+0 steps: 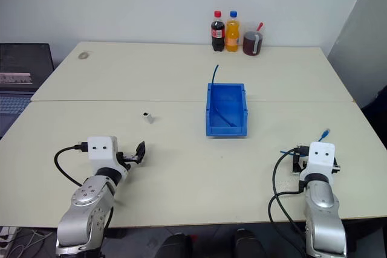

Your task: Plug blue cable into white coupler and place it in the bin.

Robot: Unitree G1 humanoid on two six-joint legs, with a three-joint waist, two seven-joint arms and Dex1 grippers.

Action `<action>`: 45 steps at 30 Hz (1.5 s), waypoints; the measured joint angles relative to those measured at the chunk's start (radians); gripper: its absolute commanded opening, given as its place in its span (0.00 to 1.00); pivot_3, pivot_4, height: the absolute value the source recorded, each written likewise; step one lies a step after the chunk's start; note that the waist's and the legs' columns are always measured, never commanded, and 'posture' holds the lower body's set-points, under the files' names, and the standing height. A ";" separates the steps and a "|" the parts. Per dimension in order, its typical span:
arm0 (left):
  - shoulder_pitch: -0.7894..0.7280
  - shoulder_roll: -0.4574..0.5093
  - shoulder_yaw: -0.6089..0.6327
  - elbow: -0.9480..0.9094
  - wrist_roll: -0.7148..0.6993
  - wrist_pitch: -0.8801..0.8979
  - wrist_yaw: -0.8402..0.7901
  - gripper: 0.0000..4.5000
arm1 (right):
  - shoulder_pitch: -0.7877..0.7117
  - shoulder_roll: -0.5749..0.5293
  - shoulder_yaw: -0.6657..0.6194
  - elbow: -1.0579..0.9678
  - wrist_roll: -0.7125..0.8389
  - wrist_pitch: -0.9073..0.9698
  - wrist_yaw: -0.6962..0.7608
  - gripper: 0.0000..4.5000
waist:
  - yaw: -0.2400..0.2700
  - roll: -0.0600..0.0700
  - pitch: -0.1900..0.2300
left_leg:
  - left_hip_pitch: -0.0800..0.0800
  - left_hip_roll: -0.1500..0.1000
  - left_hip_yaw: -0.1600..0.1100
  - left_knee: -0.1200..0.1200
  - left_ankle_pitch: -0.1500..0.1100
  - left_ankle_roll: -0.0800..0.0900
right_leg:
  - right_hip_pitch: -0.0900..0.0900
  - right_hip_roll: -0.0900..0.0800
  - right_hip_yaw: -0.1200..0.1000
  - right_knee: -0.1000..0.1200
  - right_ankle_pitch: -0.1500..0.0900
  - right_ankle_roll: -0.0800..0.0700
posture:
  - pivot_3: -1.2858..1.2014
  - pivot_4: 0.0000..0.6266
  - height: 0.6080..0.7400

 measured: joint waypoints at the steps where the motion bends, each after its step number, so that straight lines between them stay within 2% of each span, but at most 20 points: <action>1: 0.000 0.000 0.000 0.000 -0.001 0.001 0.000 1.00 | -0.001 0.000 0.000 0.000 0.001 0.000 0.000 0.95 | 0.000 0.000 0.000 | 0.000 0.000 0.000 0.000 0.000 0.000 | 0.000 0.000 0.000 0.000 0.000 0.000 | 0.52 0.24 1.00; 37: -0.016 -0.005 -0.003 0.003 -0.016 0.001 -0.029 1.00 | 0.001 -0.002 -0.002 0.000 0.009 -0.002 0.001 0.95 | 0.000 0.000 0.000 | 0.000 0.000 0.000 0.000 0.000 0.000 | 0.000 0.000 0.000 0.000 0.000 0.000 | 0.52 0.24 1.00; 41: -0.066 0.031 -0.034 0.004 -0.043 0.006 -0.096 1.00 | -0.001 -0.008 -0.023 0.000 0.010 -0.002 0.001 0.95 | 0.001 0.000 0.000 | 0.000 0.000 0.000 0.000 0.000 0.000 | 0.000 0.000 0.000 0.000 0.000 0.000 | 0.52 0.24 1.00; 45: -0.192 0.129 -0.162 0.006 -0.067 0.011 -0.273 1.00 | -0.013 -0.012 -0.028 0.000 0.009 -0.001 0.002 0.95 | 0.002 0.000 0.000 | 0.000 -0.001 0.000 0.000 0.000 0.000 | 0.000 0.000 0.000 0.000 0.000 0.000 | 0.52 0.24 1.00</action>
